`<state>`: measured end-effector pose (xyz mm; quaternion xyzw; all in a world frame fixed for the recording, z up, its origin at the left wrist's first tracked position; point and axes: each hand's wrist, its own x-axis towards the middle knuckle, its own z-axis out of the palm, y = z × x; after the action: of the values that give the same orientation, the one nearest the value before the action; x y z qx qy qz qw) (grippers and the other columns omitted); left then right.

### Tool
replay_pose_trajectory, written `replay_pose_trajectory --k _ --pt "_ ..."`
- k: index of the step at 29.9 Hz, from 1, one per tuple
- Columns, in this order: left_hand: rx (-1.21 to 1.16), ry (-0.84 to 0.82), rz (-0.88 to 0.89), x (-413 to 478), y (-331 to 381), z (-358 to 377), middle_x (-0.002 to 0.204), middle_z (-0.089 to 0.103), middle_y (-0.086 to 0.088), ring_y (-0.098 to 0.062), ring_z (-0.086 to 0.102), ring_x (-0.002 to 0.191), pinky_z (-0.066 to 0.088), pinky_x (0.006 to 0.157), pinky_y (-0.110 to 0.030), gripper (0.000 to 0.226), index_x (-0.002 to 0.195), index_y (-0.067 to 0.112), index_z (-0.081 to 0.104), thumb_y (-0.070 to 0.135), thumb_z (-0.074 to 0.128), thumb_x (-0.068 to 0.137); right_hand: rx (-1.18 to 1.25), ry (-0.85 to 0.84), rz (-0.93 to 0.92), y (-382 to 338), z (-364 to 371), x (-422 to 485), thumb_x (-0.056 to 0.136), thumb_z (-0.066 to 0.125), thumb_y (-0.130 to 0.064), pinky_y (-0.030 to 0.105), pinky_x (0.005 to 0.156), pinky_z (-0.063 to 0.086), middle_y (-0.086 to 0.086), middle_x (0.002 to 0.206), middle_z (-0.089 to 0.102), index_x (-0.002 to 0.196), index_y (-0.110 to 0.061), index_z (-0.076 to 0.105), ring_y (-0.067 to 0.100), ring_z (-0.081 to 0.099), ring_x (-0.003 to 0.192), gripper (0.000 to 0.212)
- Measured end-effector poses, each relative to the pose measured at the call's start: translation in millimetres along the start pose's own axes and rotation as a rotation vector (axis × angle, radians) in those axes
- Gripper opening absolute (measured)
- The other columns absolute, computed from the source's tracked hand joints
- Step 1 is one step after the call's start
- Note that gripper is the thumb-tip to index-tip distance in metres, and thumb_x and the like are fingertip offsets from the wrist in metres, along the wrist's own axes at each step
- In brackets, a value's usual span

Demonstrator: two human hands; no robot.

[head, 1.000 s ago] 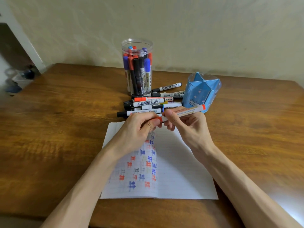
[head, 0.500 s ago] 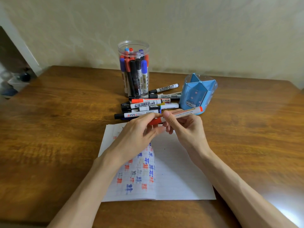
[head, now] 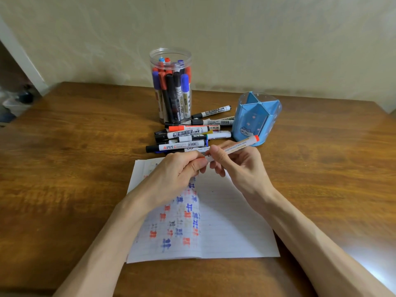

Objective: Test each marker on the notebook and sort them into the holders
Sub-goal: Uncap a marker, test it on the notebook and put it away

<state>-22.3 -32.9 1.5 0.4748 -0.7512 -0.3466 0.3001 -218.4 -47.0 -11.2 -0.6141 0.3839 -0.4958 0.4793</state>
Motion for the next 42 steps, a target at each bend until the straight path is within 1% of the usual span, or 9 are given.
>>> replay_pose_trajectory --k 4,8,10,14,17,23,33,39,42 --pt "-0.147 -0.102 -0.053 1 -4 -7 0.1 0.064 -0.031 -0.05 0.062 0.096 0.055 0.084 -0.061 0.044 0.101 0.015 0.069 0.054 0.049 0.1 -0.002 -0.035 -0.012 0 0 0 0.103 0.066 -0.025 0.031 0.059 0.049 0.018 0.077 0.07 0.095 0.001 0.074 0.024 0.06 0.066 0.028" --pt "-0.191 -0.128 -0.067 1 -8 -9 0.101 0.063 -0.034 -0.054 0.061 0.098 0.053 0.088 -0.066 0.047 0.101 0.015 0.069 0.058 0.051 0.098 -0.003 -0.041 -0.014 0 -1 -1 0.102 0.066 -0.026 0.031 0.061 0.049 0.021 0.078 0.07 0.097 0.002 0.073 0.024 0.06 0.067 0.03" --pt "-0.169 -0.089 -0.061 3 -7 -7 0.098 0.066 -0.03 -0.049 0.063 0.095 0.054 0.085 -0.064 0.04 0.1 0.018 0.07 0.053 0.051 0.1 0.0 -0.04 -0.002 0 -3 0 0.103 0.066 -0.026 0.033 0.062 0.049 0.023 0.081 0.07 0.099 0.003 0.073 0.025 0.059 0.069 0.03" --pt "0.029 0.151 0.013 6 -1 5 0.093 0.073 0.008 -0.012 0.068 0.09 0.058 0.079 -0.042 0.028 0.106 0.028 0.073 0.048 0.056 0.096 0.078 0.038 0.075 -1 0 5 0.103 0.066 -0.03 0.028 0.059 0.043 0.012 0.077 0.067 0.093 0.0 0.075 0.02 0.051 0.065 0.033" --pt "0.178 0.254 0.082 6 0 14 0.093 0.072 0.009 -0.007 0.067 0.086 0.057 0.074 -0.033 0.04 0.111 0.022 0.073 0.052 0.056 0.091 0.095 0.116 0.099 -1 6 3 0.102 0.066 -0.035 0.028 0.054 0.039 0.01 0.069 0.058 0.09 0.003 0.07 0.016 0.047 0.059 0.04" --pt "0.32 0.269 0.159 4 0 16 0.096 0.071 0.014 -0.004 0.066 0.09 0.057 0.079 -0.033 0.036 0.112 0.021 0.072 0.048 0.056 0.095 0.03 0.134 0.081 -4 6 2 0.102 0.07 -0.029 0.023 0.054 0.039 -0.004 0.06 0.057 0.078 -0.007 0.068 0.012 0.046 0.055 0.033" --pt "0.028 0.147 0.05 2 3 9 0.083 0.07 0.003 -0.019 0.066 0.082 0.053 0.074 -0.046 0.02 0.097 0.028 0.074 0.04 0.058 0.101 0.036 0.082 0.037 -6 3 -4 0.104 0.067 -0.026 0.021 0.06 0.045 0.001 0.07 0.064 0.089 0.0 0.07 0.011 0.055 0.063 0.03" --pt "-0.062 0.085 0.044 1 4 5 0.07 0.062 0.001 -0.008 0.056 0.066 0.045 0.059 -0.023 0.022 0.09 0.027 0.073 0.037 0.058 0.102 0.037 0.065 -0.009 -8 2 -6 0.104 0.066 -0.022 0.021 0.061 0.046 0.002 0.071 0.062 0.094 0.004 0.068 0.012 0.055 0.064 0.028" --pt "-0.098 0.056 0.032 1 5 4 0.068 0.061 0.001 -0.009 0.055 0.063 0.046 0.058 -0.023 0.022 0.09 0.027 0.073 0.038 0.058 0.101 0.031 0.046 -0.023 -8 -1 -7 0.104 0.065 -0.02 0.022 0.061 0.047 0.003 0.073 0.063 0.097 0.003 0.069 0.013 0.056 0.065 0.025"
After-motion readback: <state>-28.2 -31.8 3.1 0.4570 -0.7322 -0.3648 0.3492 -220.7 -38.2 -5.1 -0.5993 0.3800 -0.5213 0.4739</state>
